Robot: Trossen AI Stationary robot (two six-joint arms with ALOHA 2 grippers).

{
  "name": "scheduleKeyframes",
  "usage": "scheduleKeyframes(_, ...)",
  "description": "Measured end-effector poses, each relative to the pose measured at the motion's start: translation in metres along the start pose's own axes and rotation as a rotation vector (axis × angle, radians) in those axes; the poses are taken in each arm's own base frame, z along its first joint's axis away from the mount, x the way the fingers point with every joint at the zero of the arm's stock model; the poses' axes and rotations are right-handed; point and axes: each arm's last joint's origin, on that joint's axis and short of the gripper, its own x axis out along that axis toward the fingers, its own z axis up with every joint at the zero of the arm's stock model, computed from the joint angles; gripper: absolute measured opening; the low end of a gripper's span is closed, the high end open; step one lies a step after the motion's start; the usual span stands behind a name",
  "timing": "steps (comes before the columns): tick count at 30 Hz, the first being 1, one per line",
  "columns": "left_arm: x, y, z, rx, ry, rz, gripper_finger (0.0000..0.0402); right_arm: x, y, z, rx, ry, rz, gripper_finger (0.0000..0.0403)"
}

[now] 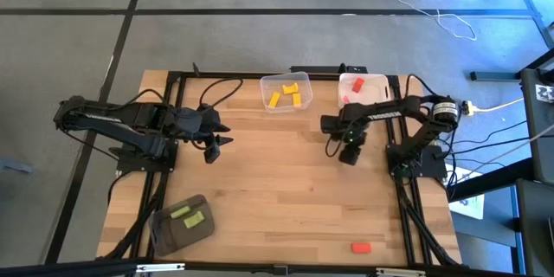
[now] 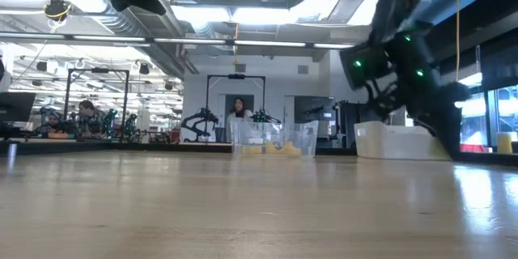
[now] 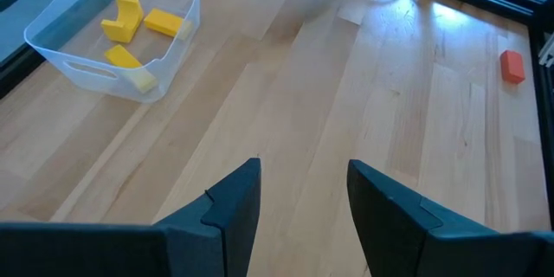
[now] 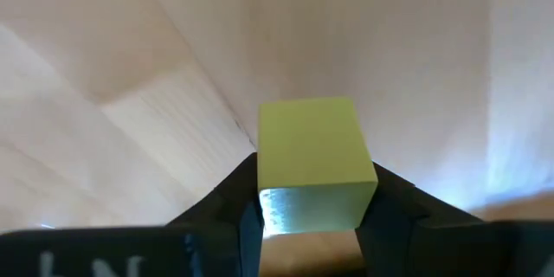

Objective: Sort & place blocks by color
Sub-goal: Put the green block into the black bin

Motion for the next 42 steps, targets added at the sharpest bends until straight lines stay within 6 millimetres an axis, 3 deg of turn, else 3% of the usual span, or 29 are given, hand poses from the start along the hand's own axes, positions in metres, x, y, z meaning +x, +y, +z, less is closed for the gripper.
scheduleKeyframes(11,0.000,0.000,0.000,0.000,0.001,0.000,0.0163,-0.060,0.016,0.030,-0.044,-0.246,0.045,0.0134)
scheduleKeyframes(23,0.000,-0.001,0.001,-0.013,-0.012,-0.007,0.0163,-0.126,0.056,0.053,-0.183,-0.659,0.107,0.0134)
scheduleKeyframes(37,-0.003,-0.007,0.027,-0.226,-0.254,-0.110,0.0163,-0.143,0.079,0.060,-0.216,-0.936,-0.159,0.0134)
scheduleKeyframes(42,0.001,0.001,0.030,-0.559,-0.261,-0.096,0.0163,-0.147,0.086,0.060,-0.250,-0.997,-0.249,0.0134)
